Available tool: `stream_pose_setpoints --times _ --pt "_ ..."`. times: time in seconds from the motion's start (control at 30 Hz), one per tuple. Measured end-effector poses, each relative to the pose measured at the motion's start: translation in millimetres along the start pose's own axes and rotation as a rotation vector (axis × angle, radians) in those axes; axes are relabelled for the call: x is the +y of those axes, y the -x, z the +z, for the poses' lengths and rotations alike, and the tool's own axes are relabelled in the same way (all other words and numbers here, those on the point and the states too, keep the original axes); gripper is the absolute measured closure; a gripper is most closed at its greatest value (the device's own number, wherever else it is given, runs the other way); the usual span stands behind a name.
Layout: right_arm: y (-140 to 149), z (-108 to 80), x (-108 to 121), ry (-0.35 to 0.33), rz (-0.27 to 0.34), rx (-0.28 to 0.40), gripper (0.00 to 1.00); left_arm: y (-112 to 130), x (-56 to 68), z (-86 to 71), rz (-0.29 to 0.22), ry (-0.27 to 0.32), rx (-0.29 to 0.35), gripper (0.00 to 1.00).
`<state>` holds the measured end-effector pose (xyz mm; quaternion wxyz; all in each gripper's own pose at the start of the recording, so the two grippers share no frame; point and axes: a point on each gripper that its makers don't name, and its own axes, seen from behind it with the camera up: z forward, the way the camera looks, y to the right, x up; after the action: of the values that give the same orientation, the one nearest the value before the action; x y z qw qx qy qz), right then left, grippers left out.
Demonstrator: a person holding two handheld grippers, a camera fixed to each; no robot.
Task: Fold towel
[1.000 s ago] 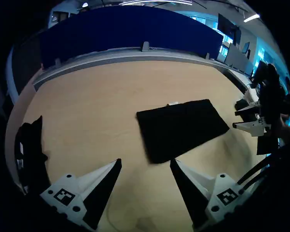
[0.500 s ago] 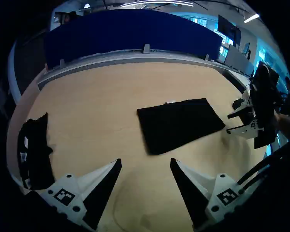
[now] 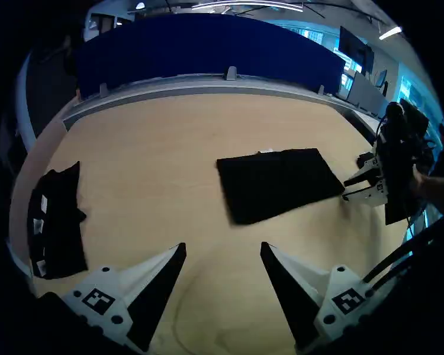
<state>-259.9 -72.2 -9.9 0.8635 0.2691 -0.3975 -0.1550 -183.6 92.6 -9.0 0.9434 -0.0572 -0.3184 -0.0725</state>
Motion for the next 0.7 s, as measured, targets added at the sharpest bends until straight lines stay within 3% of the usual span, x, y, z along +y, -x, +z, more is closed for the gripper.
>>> stream_pose_setpoints --times 0.13,0.2,0.33,0.7 --pt "1.7 1.1 -0.4 -0.006 0.0 -0.009 0.5 3.1 -1.5 -4.0 0.002 -0.001 -0.003 0.07" --pt "1.2 1.1 -0.3 -0.009 0.004 -0.01 0.57 4.6 -1.9 -5.7 0.001 0.0 -0.004 0.07" --pt "0.7 2.4 -0.6 -0.019 0.01 -0.014 0.62 7.7 -1.8 -7.8 -0.004 0.003 -0.006 0.07" --pt "-1.7 2.9 -5.3 -0.028 -0.006 -0.017 0.93 12.1 -0.4 -13.2 -0.002 0.009 -0.008 0.07"
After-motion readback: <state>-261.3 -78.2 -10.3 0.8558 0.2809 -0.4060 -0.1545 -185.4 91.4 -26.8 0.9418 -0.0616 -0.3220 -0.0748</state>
